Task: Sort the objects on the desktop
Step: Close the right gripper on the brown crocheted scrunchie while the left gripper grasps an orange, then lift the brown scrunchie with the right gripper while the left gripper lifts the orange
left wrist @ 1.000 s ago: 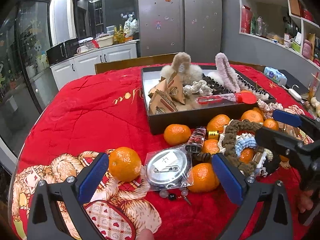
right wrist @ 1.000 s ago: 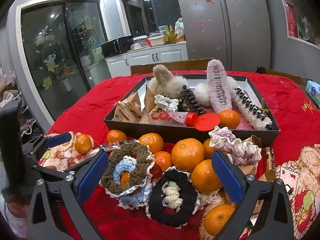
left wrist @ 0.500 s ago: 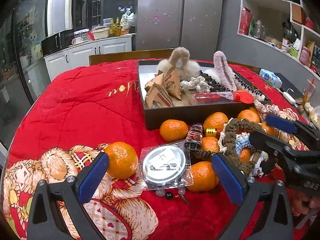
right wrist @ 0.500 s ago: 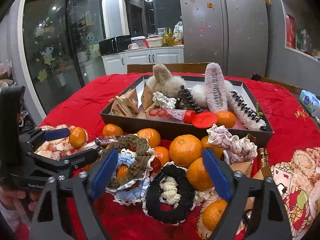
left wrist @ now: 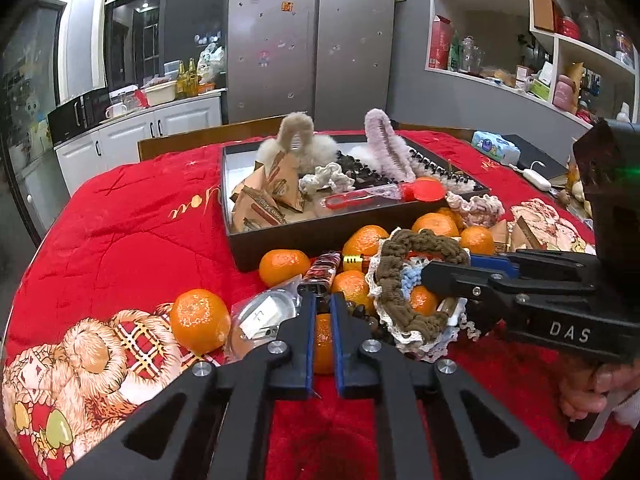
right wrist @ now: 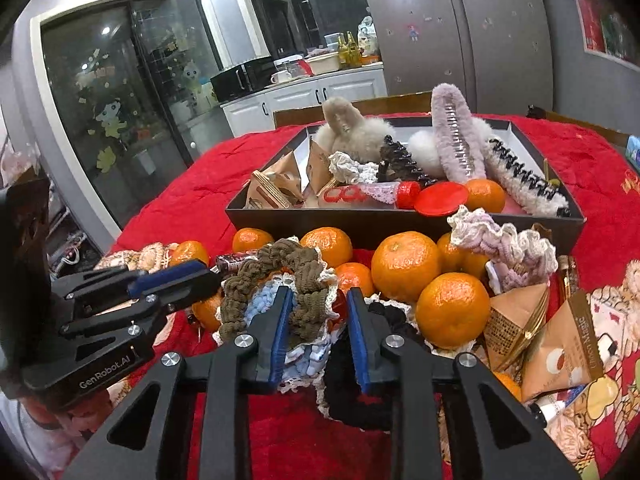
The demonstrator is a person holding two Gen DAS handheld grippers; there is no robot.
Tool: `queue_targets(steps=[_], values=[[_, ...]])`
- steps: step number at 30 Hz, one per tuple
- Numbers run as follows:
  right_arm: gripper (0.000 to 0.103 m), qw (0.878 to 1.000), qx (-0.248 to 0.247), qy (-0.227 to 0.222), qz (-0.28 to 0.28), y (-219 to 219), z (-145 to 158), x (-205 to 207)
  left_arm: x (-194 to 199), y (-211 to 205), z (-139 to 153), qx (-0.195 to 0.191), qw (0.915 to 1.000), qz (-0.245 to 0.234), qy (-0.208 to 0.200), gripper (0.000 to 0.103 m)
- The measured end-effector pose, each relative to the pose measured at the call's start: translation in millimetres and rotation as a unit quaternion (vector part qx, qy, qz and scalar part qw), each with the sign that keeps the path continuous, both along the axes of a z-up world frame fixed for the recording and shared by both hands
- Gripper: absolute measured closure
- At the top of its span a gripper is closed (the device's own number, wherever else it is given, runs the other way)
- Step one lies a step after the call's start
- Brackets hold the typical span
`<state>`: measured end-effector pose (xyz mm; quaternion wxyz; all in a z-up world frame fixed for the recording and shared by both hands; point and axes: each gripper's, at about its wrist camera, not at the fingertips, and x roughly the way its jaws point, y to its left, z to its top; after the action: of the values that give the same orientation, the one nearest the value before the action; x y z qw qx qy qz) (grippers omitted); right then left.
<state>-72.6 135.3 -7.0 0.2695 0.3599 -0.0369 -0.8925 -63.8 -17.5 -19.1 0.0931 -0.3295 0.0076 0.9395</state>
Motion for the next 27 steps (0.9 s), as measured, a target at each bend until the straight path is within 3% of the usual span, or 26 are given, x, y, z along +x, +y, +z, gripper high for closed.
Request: queue_targets(steps=[7, 21, 27], values=[[0.082, 1.0, -0.01, -0.005, 0.006, 0.7, -0.7, 1.1, 4.1, -6.5, 2.8, 0.011, 0.9999, -0.002, 0.0, 0.102], [0.085, 1.0, -0.029, 0.006, 0.008, 8.3, 11.7, 8.5, 22.0, -15.2, 19.6, 0.021, 0.9994, 0.004, 0.026, 0.103], [0.085, 0.999, -0.034, 0.017, 0.002, 13.8, 18.2, 12.8, 20.0, -19.0, 16.4, 0.029, 0.9995, 0.009, 0.012, 0.103]])
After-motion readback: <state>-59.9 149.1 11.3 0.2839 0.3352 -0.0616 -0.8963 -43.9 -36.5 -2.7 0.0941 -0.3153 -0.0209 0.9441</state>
